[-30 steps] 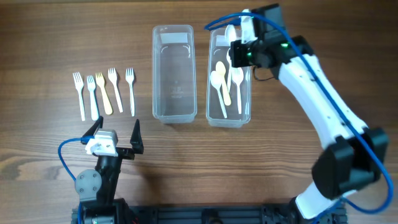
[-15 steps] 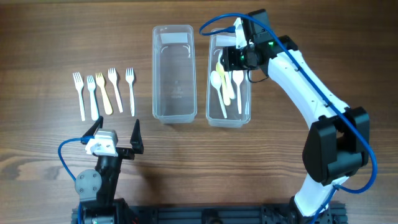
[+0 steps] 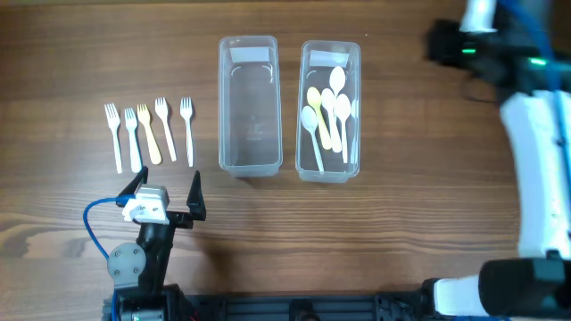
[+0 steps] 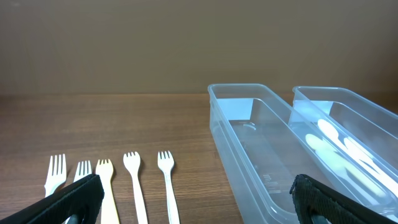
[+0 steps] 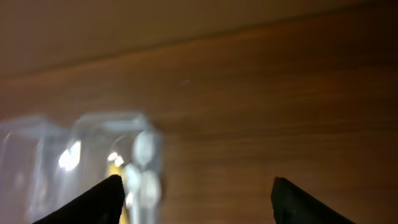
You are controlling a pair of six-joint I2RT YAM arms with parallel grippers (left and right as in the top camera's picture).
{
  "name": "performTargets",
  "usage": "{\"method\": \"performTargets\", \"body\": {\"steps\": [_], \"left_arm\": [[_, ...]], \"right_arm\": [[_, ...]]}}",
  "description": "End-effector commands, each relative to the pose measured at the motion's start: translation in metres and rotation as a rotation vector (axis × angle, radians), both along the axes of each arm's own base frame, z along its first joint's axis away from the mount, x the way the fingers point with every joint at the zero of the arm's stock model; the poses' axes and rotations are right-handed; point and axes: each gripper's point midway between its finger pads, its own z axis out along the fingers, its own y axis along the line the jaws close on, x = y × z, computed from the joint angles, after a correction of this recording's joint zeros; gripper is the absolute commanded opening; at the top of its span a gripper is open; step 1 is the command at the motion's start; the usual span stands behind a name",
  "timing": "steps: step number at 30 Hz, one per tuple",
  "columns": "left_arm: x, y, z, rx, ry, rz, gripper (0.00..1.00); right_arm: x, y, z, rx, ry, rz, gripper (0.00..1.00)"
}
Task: Pack container
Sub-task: 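Lift the right gripper away to the right side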
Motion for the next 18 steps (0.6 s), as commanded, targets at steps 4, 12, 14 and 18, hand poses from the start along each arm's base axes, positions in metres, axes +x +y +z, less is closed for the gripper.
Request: {"method": "performTargets", "body": {"steps": [4, 12, 14, 18], "left_arm": [[0.000, -0.001, -0.003, 0.022, -0.002, -0.004, 1.00], [0.000, -0.001, -0.003, 0.022, -0.002, -0.004, 1.00], [0.000, -0.001, -0.003, 0.023, -0.002, -0.004, 1.00], [0.000, -0.001, -0.003, 0.022, -0.002, -0.004, 1.00]], "right_arm": [[-0.016, -0.067, -0.007, -0.065, 0.046, -0.079, 0.96], [-0.016, -0.070, -0.006, -0.066, 0.043, -0.086, 1.00], [-0.016, -0.070, -0.006, -0.066, 0.043, -0.086, 1.00], [-0.016, -0.070, -0.006, -0.066, 0.043, -0.087, 1.00]]}}
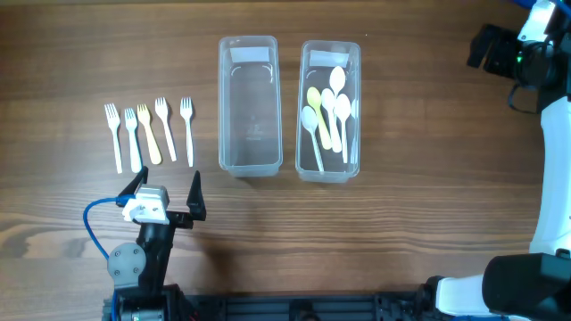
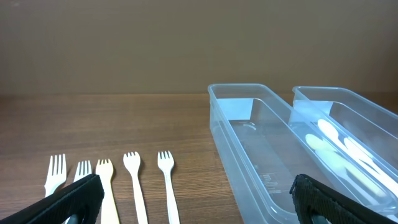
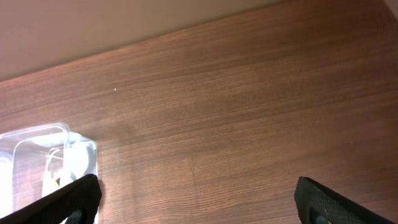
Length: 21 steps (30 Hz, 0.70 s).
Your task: Pack container
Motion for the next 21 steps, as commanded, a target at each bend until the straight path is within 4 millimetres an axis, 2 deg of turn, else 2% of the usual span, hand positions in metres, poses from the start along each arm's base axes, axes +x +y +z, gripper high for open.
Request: {"method": "performTargets", "body": {"steps": [1, 4, 7, 11, 14, 16, 21], "left_arm": [[0.000, -0.001, -0.003, 0.022, -0.002, -0.004, 1.00], [-0.001, -0.012, -0.001, 0.008, -0.005, -0.067, 1.00], [-0.003, -0.022, 0.008, 0.012, -0.047, -0.125, 1.00], [-0.008, -0.038, 0.006, -0.025, -0.028, -0.223, 1.00], [-0.008, -0.030, 0.004, -0.128, 0.043, -0.166, 1.00], [-0.009, -0.022, 0.010, -0.132, 0.093, -0.115, 1.00], [-0.003, 0.001, 0.052, -0.093, 0.203, 0.024, 1.00]], "right_arm": [[0.002, 0.002, -0.002, -0.003, 0.002, 0.018, 1.00], [0.002, 0.002, -0.002, -0.003, 0.003, 0.018, 1.00], [0.002, 0.002, -0.002, -0.003, 0.003, 0.018, 1.00], [0.002, 0.002, -0.002, -0.003, 0.003, 0.018, 1.00], [0.002, 0.002, -0.002, -0.003, 0.003, 0.019, 1.00], [0.002, 0.002, -0.002, -0.003, 0.003, 0.019, 1.00], [0.002, 0.002, -0.002, -0.003, 0.003, 0.019, 1.00]]}}
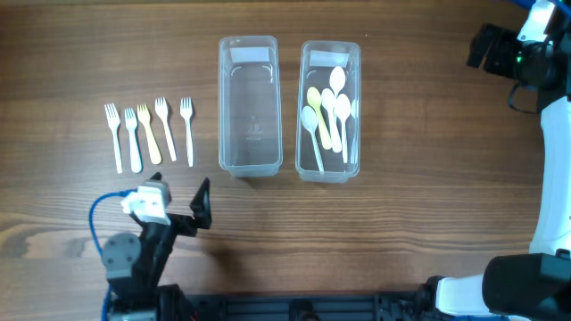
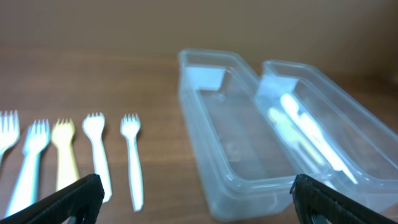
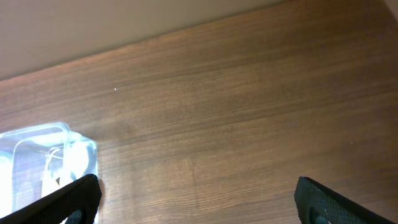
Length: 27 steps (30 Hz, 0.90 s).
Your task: Pack container
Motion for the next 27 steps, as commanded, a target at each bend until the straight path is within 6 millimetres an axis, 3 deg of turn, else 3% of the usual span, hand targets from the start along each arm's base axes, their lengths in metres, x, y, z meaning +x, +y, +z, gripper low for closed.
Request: {"method": "performTargets", "body": {"steps": [1, 6, 10, 15, 23, 26, 27], "left_arm": [[0.013, 0.018, 0.064, 0.061, 0.018, 0.091, 1.00], [0.061, 0.034, 0.101, 0.118, 0.238, 0.128, 1.00], [0.097, 0.041, 0.100, 0.119, 0.441, 0.130, 1.00], [0.140, 0.039, 0.066, 0.090, 0.650, 0.088, 1.00], [0.167, 0.043, -0.006, 0.089, 0.817, 0.076, 1.00], [0.169, 0.043, -0.026, 0.131, 0.861, 0.035, 0.79], [0.170, 0.044, -0.029, 0.141, 0.867, 0.030, 0.78]], "right_arm": [[0.002, 0.002, -0.002, -0.001, 0.003, 0.016, 1.00], [0.002, 0.002, -0.002, -0.001, 0.003, 0.016, 1.00], [0.002, 0.002, -0.002, -0.001, 0.003, 0.016, 1.00], [0.002, 0.002, -0.002, -0.001, 0.003, 0.016, 1.00], [0.002, 0.002, -0.002, -0.001, 0.003, 0.016, 1.00], [0.002, 0.002, -0.002, -0.001, 0.003, 0.016, 1.00], [0.002, 0.002, -0.002, -0.001, 0.003, 0.016, 1.00]]}}
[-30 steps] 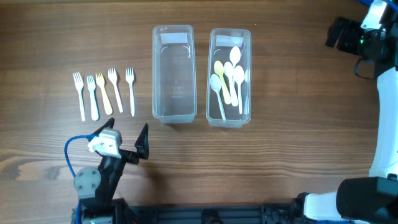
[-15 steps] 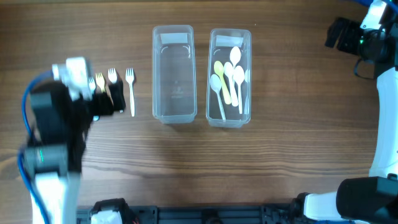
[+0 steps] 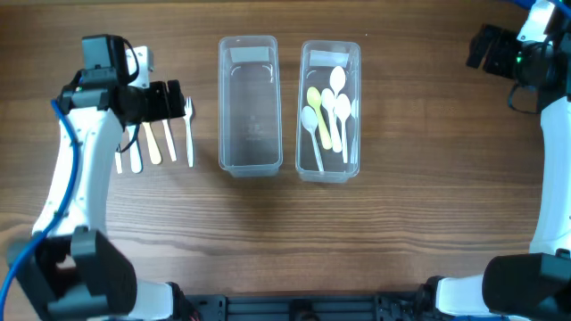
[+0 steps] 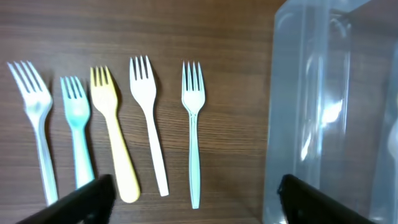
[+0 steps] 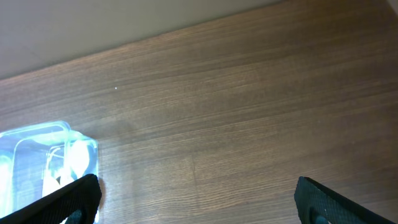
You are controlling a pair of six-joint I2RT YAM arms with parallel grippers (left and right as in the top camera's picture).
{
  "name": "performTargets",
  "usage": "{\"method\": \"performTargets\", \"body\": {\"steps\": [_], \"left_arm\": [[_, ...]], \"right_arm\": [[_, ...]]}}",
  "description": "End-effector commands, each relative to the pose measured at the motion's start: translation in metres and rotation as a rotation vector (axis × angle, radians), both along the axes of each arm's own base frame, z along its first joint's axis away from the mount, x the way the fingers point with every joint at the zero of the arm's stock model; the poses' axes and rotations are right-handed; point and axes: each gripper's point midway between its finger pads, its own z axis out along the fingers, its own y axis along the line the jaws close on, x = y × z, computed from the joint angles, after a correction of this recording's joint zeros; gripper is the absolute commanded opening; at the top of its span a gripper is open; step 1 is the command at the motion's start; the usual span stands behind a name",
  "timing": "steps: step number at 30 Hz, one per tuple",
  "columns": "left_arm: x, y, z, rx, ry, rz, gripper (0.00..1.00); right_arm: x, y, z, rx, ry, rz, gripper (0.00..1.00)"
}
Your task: Pack container
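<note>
Several plastic forks point(image 3: 189, 138) lie in a row on the left of the wooden table; the left wrist view looks straight down on them, with a yellow fork point(image 4: 112, 137) in the middle and a pale blue fork point(image 4: 193, 140) at the right end. My left gripper point(image 3: 161, 102) hovers open above this row, nothing between its fingers point(image 4: 87, 199). Right of the forks stands an empty clear container point(image 3: 250, 165), and beside it a second clear container point(image 3: 330, 174) holding several spoons point(image 3: 332, 102). My right gripper point(image 3: 486, 49) is open at the far right back, away from both containers.
The right wrist view shows bare wooden tabletop point(image 5: 236, 124) and a corner of the spoon container point(image 5: 50, 162) at the lower left. The empty container's wall point(image 4: 323, 112) fills the right side of the left wrist view.
My left arm has moved from the table's front edge to above the row of forks, its camera now facing straight down. The right arm has not moved.
My left gripper rested open at the front edge while the right gripper stood just right of the spoon container. Then the right gripper was at the far back right corner. The left gripper then showed raised and turned, and is now over the forks.
</note>
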Motion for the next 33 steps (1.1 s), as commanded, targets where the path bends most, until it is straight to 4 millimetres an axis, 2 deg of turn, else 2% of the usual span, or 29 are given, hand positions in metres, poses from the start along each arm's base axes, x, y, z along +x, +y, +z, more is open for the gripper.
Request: {"method": "performTargets", "body": {"steps": [1, 3, 4, 6, 7, 8, 9, 11, 14, 22, 28, 33], "left_arm": [[0.008, -0.001, -0.015, 0.032, 0.023, -0.075, 0.78], [0.011, 0.001, -0.019, 0.040, 0.024, -0.071, 0.59], [0.012, 0.001, -0.019, 0.039, 0.022, -0.071, 0.54], [0.014, 0.001, -0.020, 0.040, 0.016, -0.070, 0.51], [0.015, 0.001, -0.020, 0.040, 0.013, -0.070, 0.54], [0.016, 0.001, -0.019, 0.041, 0.009, -0.071, 0.63], [0.017, 0.001, -0.019, 0.042, 0.004, -0.071, 0.81], [0.018, 0.000, -0.018, 0.034, -0.005, -0.076, 1.00], [0.019, -0.009, -0.016, -0.012, -0.012, -0.097, 1.00], [0.020, -0.008, -0.019, -0.016, -0.007, -0.078, 0.99], [0.016, 0.010, -0.041, 0.044, 0.066, 0.028, 0.88], [0.014, 0.010, -0.062, 0.035, 0.120, 0.046, 0.83]], "right_arm": [[0.002, 0.002, -0.001, -0.004, 0.001, 0.013, 1.00], [0.002, 0.002, -0.001, -0.004, 0.001, 0.013, 1.00], [0.002, 0.002, -0.001, -0.004, 0.001, 0.013, 1.00], [0.002, 0.002, -0.001, -0.004, 0.002, 0.013, 1.00], [0.002, 0.002, -0.001, -0.004, 0.001, 0.013, 1.00], [0.002, 0.002, -0.001, -0.004, 0.001, 0.013, 1.00], [0.002, 0.002, -0.001, -0.004, 0.001, 0.013, 1.00], [0.002, 0.002, -0.001, -0.004, 0.001, 0.013, 1.00], [0.002, 0.002, -0.001, -0.004, 0.001, 0.013, 1.00], [0.002, 0.002, -0.001, -0.004, 0.001, 0.013, 1.00], [0.002, 0.002, -0.001, -0.004, 0.001, 0.013, 1.00], [0.002, 0.002, -0.001, -0.004, 0.001, 0.013, 1.00]]}}
